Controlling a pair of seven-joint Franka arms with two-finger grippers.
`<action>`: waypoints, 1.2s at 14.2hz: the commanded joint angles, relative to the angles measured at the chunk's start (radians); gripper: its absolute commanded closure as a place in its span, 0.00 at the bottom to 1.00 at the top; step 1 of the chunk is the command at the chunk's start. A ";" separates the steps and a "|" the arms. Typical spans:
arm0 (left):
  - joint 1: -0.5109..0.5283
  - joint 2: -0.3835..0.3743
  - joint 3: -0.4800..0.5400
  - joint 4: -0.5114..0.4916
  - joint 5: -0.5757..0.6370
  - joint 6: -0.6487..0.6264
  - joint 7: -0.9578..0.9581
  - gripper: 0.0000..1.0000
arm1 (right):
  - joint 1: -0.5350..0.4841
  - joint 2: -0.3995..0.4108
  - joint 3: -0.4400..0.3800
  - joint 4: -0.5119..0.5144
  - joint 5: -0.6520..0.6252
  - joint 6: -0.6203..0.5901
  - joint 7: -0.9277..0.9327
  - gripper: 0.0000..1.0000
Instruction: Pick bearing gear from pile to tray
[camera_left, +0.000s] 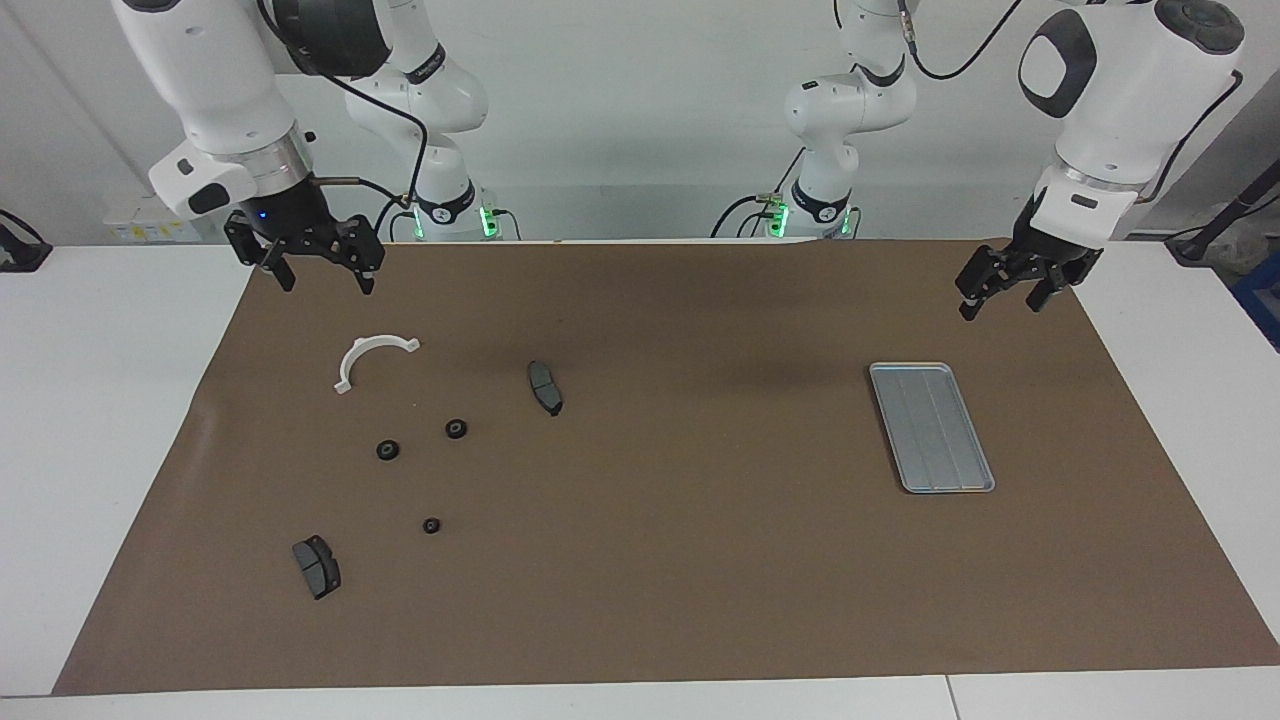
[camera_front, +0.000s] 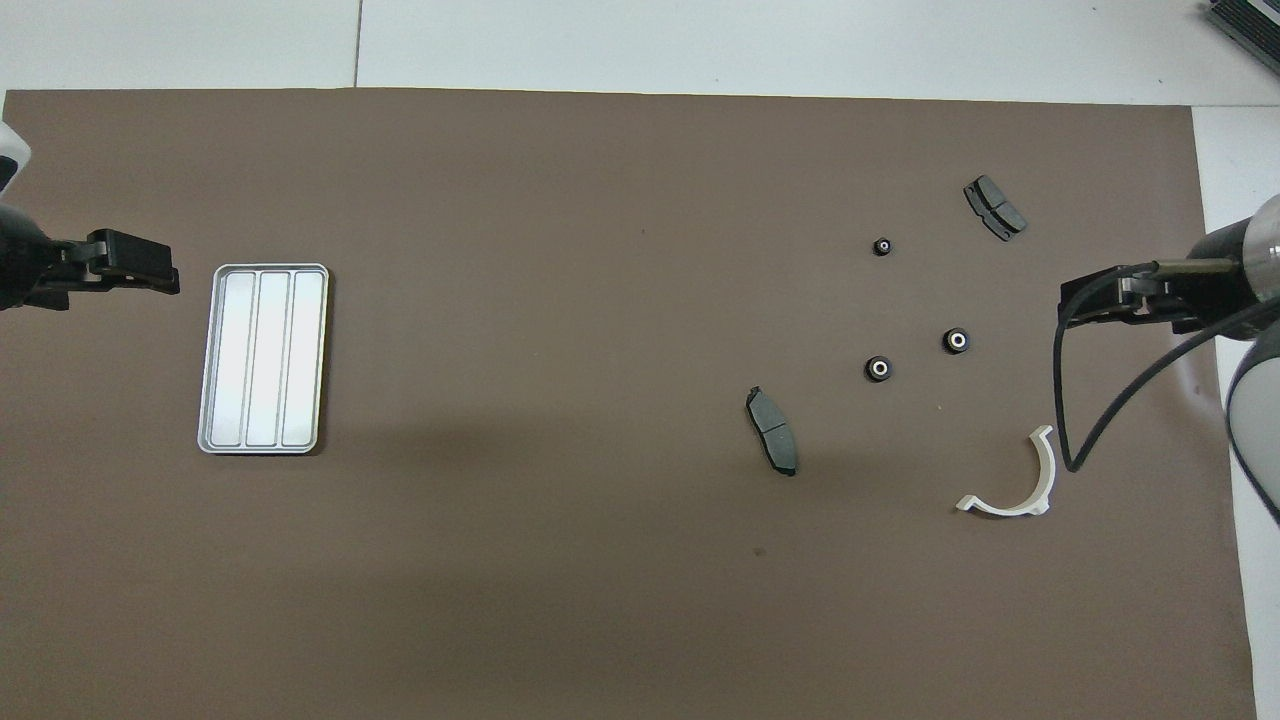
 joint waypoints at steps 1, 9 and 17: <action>0.006 -0.016 -0.003 -0.008 0.017 -0.017 -0.002 0.00 | -0.033 0.006 0.004 -0.102 0.018 0.117 -0.056 0.00; 0.006 -0.016 -0.003 -0.007 0.017 -0.017 -0.002 0.00 | -0.072 0.195 0.004 -0.195 0.015 0.439 -0.091 0.00; 0.006 -0.016 -0.003 -0.007 0.017 -0.017 -0.002 0.00 | -0.070 0.305 0.004 -0.254 0.015 0.636 -0.149 0.00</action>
